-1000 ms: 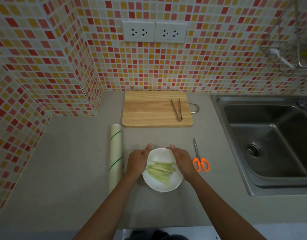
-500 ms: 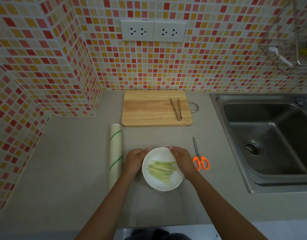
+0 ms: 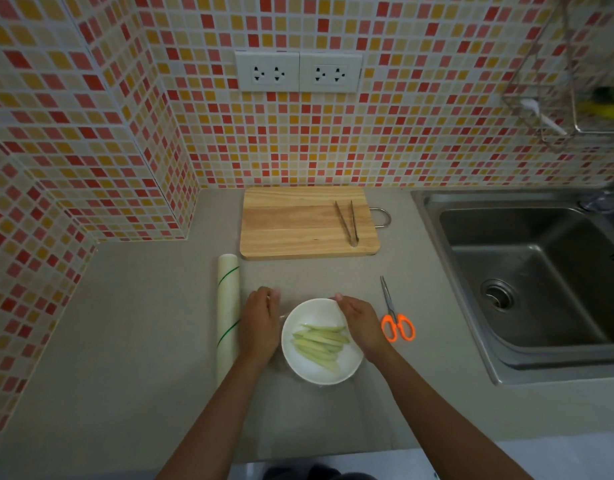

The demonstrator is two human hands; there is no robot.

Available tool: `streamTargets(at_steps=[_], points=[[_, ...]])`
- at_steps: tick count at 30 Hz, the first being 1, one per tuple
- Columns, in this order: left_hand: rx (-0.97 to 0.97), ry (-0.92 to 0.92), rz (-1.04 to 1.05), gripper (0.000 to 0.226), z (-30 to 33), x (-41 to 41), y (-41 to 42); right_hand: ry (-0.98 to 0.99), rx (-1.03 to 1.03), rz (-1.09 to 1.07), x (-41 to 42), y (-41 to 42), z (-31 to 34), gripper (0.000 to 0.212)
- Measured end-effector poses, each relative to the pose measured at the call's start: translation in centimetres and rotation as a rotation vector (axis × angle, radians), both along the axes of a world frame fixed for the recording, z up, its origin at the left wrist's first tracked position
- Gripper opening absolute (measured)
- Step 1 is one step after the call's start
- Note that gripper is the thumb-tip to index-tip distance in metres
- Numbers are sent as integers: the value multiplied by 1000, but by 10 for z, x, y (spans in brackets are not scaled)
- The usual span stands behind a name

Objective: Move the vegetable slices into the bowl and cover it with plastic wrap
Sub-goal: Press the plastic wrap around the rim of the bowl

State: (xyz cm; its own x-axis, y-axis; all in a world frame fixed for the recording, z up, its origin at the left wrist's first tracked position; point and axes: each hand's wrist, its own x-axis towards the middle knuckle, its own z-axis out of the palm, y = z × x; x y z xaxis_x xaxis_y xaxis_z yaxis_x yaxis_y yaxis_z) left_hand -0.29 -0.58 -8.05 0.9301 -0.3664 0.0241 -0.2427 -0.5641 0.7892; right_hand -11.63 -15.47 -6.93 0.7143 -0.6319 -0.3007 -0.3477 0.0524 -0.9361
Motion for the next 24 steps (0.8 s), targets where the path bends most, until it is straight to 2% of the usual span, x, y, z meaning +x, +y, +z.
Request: streamTargets(at_steps=[3,6,8,13,17,19,21,24], points=[[-175,-34,66,31,12,-4,3,-12,30,-19,0,1,1,37],[-410,270,-11,37,19,-24,-2,-15,58,-33,-2,2,1,38],[-437,457,-29,43,11,-37,-7,19,91,1,-3,1,1,40],[-479,791,4,55,2,-32,-16,80,243,75,-7,-1,6,47],[-335,716,-167,71,3,-16,-13,82,237,82,-12,2,3,51],[-207,603,-252,79,10,-7,-12,76,193,87,-13,1,3,50],[-174,455,-208,77,17,2,-11,45,126,76,-11,-2,6,48],[-380,366,35,71,30,-5,-7,-39,88,49,-2,-11,17,43]])
